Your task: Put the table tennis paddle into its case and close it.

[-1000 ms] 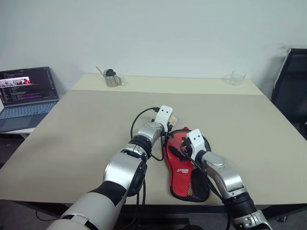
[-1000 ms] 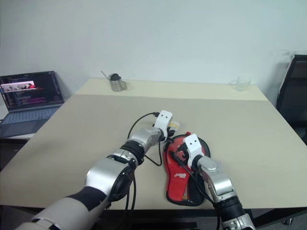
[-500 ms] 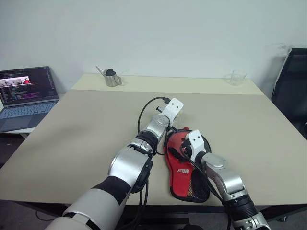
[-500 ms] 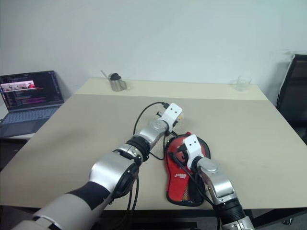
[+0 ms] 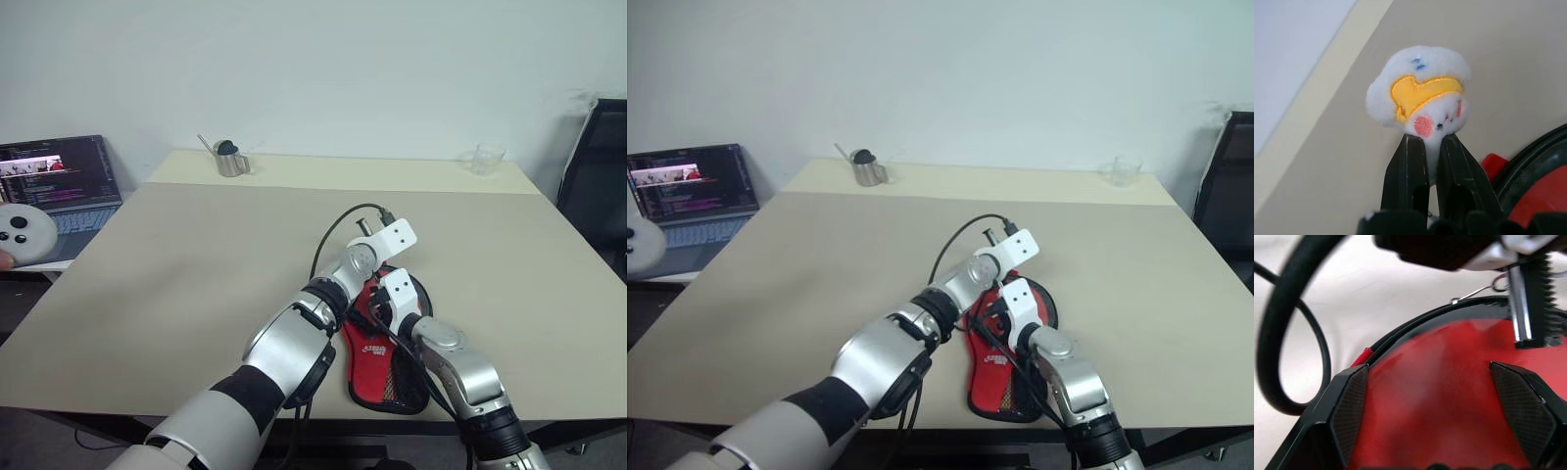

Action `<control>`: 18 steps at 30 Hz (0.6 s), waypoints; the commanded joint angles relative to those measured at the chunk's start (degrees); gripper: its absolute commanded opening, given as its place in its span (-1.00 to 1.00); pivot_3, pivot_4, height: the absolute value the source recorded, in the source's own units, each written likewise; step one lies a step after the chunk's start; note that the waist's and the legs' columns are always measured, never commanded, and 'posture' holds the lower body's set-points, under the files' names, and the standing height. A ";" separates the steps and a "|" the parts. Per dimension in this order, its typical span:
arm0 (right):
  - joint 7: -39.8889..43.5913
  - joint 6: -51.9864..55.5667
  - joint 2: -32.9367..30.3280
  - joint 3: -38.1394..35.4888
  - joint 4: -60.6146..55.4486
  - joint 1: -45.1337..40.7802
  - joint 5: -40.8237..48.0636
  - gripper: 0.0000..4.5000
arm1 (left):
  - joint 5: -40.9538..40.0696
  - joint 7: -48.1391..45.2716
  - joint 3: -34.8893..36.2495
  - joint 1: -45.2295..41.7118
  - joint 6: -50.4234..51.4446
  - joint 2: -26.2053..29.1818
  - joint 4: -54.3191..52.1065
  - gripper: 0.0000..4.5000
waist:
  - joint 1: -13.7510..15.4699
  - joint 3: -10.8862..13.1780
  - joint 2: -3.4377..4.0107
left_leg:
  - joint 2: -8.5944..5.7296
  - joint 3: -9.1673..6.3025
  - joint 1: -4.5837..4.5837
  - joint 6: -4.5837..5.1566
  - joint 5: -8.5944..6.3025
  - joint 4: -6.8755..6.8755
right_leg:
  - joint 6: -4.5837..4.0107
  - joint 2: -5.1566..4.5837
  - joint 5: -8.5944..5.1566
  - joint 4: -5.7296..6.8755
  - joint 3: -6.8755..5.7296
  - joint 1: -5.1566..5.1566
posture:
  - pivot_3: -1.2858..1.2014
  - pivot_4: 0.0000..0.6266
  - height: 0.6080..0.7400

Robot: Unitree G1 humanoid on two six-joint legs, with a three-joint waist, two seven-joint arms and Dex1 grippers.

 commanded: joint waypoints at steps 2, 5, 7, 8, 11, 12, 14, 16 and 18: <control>-0.39 4.72 0.76 1.72 2.00 3.15 0.56 0.92 | 2.98 1.30 -2.69 -2.94 -4.37 -4.25 -1.55 -1.00 | 0.06 0.00 0.00 | -0.01 0.00 0.00 0.00 0.00 0.00 | 0.00 0.00 0.00 -0.01 0.00 0.00 | 0.03 -0.52 1.00; -0.86 5.49 1.14 1.68 1.20 3.66 0.68 0.92 | 4.67 1.38 -4.46 -2.41 -6.19 -5.51 -1.51 -1.00 | 0.08 0.00 0.00 | -0.01 -0.01 -0.03 0.00 -0.01 -0.01 | 0.00 -0.02 0.00 -0.06 0.00 0.00 | 0.03 -0.52 1.00; -1.14 5.98 1.42 1.70 0.70 3.98 0.76 0.92 | 5.65 1.16 -5.58 -1.77 -6.95 -6.60 -1.46 -1.00 | 0.09 0.00 0.00 | -0.01 -0.01 -0.06 -0.01 -0.01 -0.03 | 0.00 -0.03 0.00 -0.09 0.00 0.00 | 0.03 -0.52 1.00; -1.25 6.20 1.56 1.70 0.50 4.09 0.77 0.92 | 6.02 1.15 -6.09 -1.52 -7.27 -7.20 -1.45 -1.00 | 0.09 0.00 0.00 | -0.01 -0.01 -0.06 -0.01 -0.01 -0.03 | 0.00 -0.03 0.00 -0.11 -0.01 0.00 | 0.03 -0.52 1.00; -1.55 6.66 1.88 1.78 0.02 4.34 0.79 0.92 | 7.04 1.04 -7.52 -0.92 -8.18 -8.75 -1.44 -1.00 | 0.13 -0.01 0.01 | -0.01 -0.02 -0.06 -0.01 -0.02 -0.04 | 0.00 -0.02 0.00 -0.14 -0.02 0.00 | 0.03 -0.52 1.00; -1.64 6.83 1.95 1.81 -0.14 4.41 0.83 0.92 | 7.21 1.03 -7.84 -0.72 -8.33 -9.30 -1.44 -1.00 | 0.21 -0.02 0.02 | -0.01 -0.02 -0.06 -0.01 -0.02 -0.04 | 0.00 -0.02 0.00 -0.14 -0.03 0.00 | 0.03 -0.52 1.00; -1.84 7.18 2.04 1.87 -0.49 4.58 0.95 0.92 | 7.30 0.91 -8.33 -0.28 -8.60 -10.30 -1.45 -1.00 | 0.24 -0.03 0.05 | -0.01 -0.03 -0.07 -0.01 -0.02 -0.04 | 0.00 -0.03 0.00 -0.24 -0.04 0.06 | 0.03 -0.52 1.00; -2.00 7.49 2.12 1.98 -0.89 4.76 0.99 0.92 | 7.28 0.75 -8.64 0.10 -8.76 -11.01 -1.46 -1.00 | 0.24 -0.05 0.08 | 0.00 -0.05 -0.10 -0.01 -0.02 -0.06 | 0.01 -0.04 0.00 -0.38 -0.09 0.12 | 0.03 -0.52 1.00; -2.13 7.98 2.26 1.84 -1.19 5.02 1.13 0.92 | 7.89 0.64 -9.73 0.68 -9.30 -11.92 -1.47 -1.00 | 0.25 -0.07 0.11 | 0.01 -0.06 -0.11 -0.01 -0.06 -0.07 | 0.01 -0.04 0.00 -0.51 -0.11 0.18 | 0.03 -0.52 1.00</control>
